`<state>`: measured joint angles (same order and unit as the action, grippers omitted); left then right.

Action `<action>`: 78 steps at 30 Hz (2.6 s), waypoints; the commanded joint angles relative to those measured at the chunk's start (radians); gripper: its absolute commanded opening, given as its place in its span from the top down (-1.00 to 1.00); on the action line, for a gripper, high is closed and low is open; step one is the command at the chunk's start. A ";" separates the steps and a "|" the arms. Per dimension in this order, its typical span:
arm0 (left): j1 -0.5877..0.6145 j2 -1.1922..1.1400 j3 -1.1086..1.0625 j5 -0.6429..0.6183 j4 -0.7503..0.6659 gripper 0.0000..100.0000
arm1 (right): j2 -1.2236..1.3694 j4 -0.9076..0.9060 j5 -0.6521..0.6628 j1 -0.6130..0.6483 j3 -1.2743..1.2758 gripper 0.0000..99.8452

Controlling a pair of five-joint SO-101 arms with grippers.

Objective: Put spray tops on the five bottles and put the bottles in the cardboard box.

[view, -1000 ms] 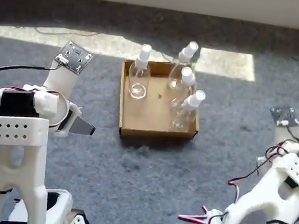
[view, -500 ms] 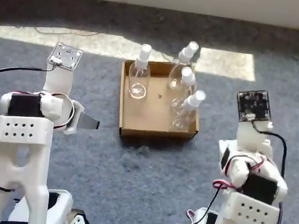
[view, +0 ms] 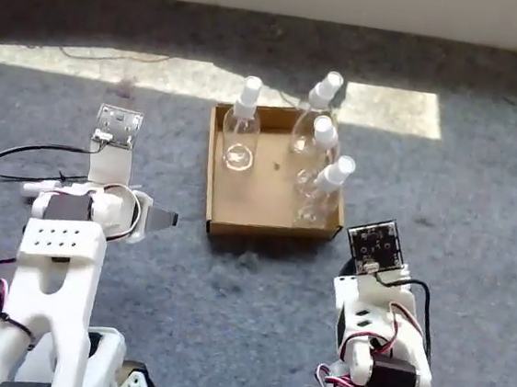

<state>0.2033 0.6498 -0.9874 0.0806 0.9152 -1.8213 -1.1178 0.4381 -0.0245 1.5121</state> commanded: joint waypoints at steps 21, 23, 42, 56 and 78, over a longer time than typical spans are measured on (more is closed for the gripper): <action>0.087 0.028 -0.225 -0.055 -0.420 0.33 | -0.018 0.010 -0.003 0.012 0.288 0.98; 0.085 0.028 -0.232 -0.054 -0.434 0.33 | -0.018 0.010 -0.003 0.010 0.288 0.98; 0.079 0.021 -0.243 -0.052 -0.462 0.33 | -0.018 0.010 -0.003 0.010 0.288 0.98; 0.079 0.019 -0.251 -0.052 -0.503 0.33 | -0.018 0.010 -0.003 0.016 0.288 0.98; 0.048 0.021 -0.269 -0.052 -0.503 0.33 | -0.018 0.010 -0.003 0.016 0.288 0.98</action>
<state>0.2739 0.6498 -1.2605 0.0315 0.4289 -1.8320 -1.1178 0.4381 -0.0123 1.6701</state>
